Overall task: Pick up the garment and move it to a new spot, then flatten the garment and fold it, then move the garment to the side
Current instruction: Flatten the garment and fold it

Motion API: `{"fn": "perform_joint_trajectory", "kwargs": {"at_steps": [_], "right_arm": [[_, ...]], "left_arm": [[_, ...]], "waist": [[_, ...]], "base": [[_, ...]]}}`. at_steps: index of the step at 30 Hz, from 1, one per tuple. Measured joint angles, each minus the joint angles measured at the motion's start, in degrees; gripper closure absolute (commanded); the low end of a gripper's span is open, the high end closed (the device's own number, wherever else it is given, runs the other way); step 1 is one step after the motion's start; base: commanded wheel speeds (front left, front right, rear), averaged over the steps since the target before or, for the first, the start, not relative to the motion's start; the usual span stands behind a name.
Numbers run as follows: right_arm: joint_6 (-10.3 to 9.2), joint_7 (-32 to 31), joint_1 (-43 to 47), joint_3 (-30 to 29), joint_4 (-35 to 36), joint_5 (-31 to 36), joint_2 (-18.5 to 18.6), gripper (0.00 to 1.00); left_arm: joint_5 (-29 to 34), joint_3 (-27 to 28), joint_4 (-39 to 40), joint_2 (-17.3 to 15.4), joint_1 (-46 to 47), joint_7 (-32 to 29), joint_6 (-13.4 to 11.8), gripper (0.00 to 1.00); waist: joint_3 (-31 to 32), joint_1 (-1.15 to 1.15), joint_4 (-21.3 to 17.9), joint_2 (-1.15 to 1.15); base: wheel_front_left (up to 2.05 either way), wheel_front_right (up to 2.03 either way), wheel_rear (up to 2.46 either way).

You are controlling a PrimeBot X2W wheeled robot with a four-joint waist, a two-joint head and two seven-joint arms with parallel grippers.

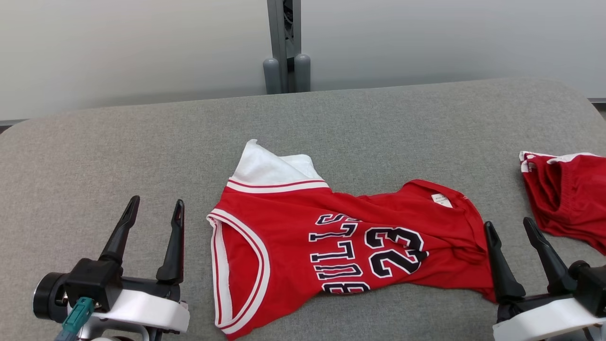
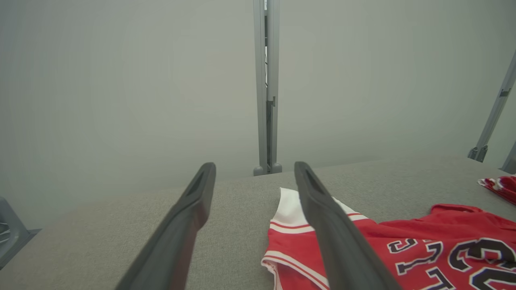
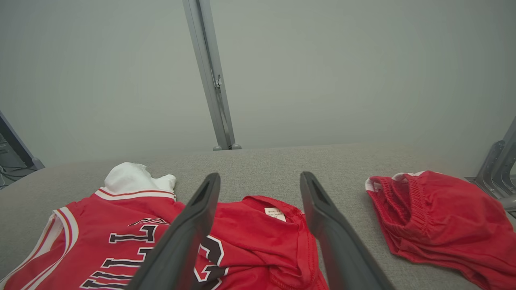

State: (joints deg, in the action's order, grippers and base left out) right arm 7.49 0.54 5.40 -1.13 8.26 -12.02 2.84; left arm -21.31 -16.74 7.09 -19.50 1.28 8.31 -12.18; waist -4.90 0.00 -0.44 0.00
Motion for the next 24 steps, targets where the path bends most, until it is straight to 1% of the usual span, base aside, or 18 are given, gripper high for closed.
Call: {"fn": "perform_joint_trajectory", "kwargs": {"at_steps": [20,23,24], "right_arm": [[0.00,0.2,-0.3,0.0,0.2,-0.5,0.0,0.00],[0.00,0.3,-0.5,0.0,0.2,-0.6,0.0,0.00],[0.00,0.4,-0.7,0.1,0.2,-0.6,0.0,0.00]], "left_arm": [[-0.2,-0.9,0.8,-0.1,0.4,-0.2,-0.5,0.00],[-0.2,-1.5,1.2,-0.1,2.9,-0.4,0.4,0.00],[-0.2,-1.8,1.2,0.0,4.4,-0.8,1.0,0.00]], "waist": [[-1.3,0.00,0.3,0.00],[-1.9,0.00,0.3,0.00],[-2.2,0.00,0.3,0.00]], "base": [[0.00,0.00,0.00],[0.00,0.00,0.00],[0.00,0.00,0.00]]}}
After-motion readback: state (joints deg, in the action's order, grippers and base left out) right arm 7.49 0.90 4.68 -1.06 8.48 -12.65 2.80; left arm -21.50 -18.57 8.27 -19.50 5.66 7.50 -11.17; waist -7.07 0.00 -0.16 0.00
